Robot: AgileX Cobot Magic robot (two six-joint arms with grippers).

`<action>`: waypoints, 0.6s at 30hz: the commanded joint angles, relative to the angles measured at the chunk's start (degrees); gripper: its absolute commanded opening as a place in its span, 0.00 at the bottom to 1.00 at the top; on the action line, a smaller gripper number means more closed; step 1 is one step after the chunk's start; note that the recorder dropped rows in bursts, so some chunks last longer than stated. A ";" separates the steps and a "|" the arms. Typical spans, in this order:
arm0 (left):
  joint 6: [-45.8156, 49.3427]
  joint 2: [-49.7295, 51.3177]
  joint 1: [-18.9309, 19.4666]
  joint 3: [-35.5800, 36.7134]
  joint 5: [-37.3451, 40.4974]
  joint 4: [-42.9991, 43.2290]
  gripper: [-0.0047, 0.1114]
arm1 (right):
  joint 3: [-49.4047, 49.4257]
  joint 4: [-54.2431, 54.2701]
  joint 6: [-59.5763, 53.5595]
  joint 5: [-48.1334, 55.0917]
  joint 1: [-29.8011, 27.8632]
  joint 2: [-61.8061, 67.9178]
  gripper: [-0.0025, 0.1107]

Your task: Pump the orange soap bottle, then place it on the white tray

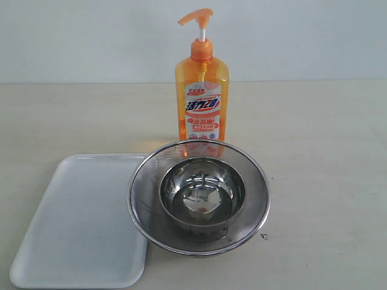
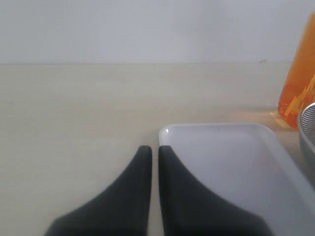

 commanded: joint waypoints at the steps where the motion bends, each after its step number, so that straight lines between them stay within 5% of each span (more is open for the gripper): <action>1: -0.25 -0.12 0.12 0.23 -0.10 -0.38 0.08 | -0.39 0.14 2.54 -2.59 -0.14 3.29 0.02; 11: -0.25 -0.12 0.12 0.23 -0.10 -0.38 0.08 | -10.60 0.04 -8.59 -4.44 -0.14 19.52 0.02; 18: -0.25 -0.12 0.12 0.23 -0.10 -0.38 0.08 | -28.28 -7.34 -22.11 17.19 -0.14 32.59 0.02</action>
